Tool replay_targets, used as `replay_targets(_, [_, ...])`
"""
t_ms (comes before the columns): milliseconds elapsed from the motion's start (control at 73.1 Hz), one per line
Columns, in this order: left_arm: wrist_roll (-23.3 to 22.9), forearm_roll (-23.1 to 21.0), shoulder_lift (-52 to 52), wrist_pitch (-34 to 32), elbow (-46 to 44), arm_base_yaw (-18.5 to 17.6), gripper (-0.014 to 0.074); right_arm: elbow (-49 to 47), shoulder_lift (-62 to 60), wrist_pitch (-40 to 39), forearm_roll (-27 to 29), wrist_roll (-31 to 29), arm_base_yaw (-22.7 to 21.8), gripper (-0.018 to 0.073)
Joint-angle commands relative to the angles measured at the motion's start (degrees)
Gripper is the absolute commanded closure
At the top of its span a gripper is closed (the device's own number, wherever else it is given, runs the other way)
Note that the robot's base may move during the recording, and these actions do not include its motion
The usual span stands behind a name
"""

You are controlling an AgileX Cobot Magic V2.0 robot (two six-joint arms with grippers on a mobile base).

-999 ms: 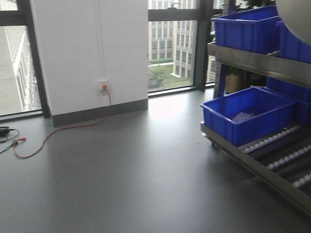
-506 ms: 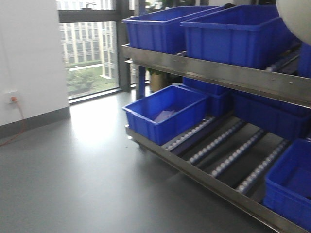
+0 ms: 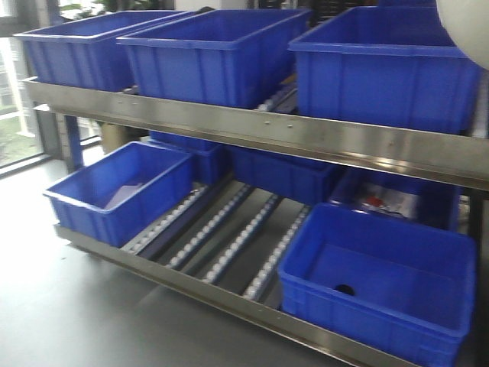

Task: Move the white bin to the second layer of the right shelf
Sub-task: 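Drive the base up to the roller shelf holding the white bin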

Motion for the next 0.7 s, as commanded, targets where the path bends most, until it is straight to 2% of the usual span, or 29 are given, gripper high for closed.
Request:
replay_targets(0, [-0.2,0.0,-0.8,-4.9,2.1,-0.3,0.0512,-1.9,0.0,-5.6,-0.6,0.0,-0.4,0.0504])
replay_targets(684, [-0.2,0.0,-0.8,-4.9,2.1,-0.3,0.0512,-1.9,0.0,-5.6,-0.6,0.0,-0.4,0.0504])
